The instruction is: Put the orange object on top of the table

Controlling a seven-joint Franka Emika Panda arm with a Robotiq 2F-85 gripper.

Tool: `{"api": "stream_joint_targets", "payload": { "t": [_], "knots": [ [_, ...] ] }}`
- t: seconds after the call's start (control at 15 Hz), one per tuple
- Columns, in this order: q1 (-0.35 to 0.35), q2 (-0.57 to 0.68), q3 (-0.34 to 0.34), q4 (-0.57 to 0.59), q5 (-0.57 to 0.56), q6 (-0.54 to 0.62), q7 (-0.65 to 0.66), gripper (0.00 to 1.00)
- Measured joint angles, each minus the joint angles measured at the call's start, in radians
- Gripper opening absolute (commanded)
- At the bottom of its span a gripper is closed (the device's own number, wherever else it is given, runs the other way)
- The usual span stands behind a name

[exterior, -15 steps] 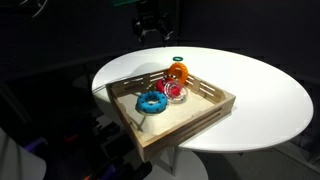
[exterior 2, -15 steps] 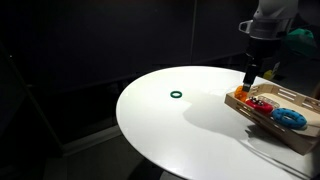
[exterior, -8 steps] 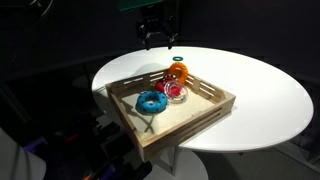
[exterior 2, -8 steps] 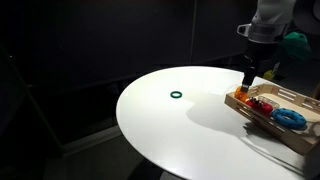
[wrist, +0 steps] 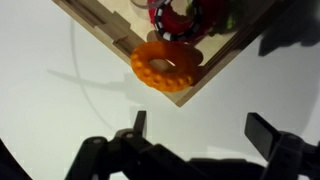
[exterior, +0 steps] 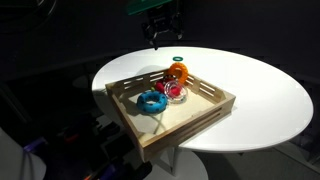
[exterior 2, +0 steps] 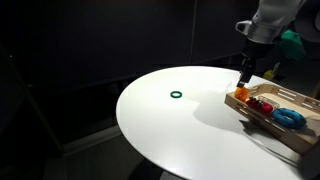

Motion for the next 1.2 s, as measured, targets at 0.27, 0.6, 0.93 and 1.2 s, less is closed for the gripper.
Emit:
{"api": "stream_joint_targets", "payload": {
  "t": [0.27,0.6,0.93,1.2],
  "knots": [
    [-0.023,0.041,-0.026,-0.005,-0.043,0.065,-0.027,1.0],
    [-0.043,0.096,-0.057,-0.006,-0.1,0.109,-0.039,1.0],
    [-0.051,0.143,-0.086,-0.004,-0.166,0.145,-0.039,1.0],
    [-0.052,0.173,-0.103,0.001,-0.205,0.183,-0.038,0.74]
  ]
}}
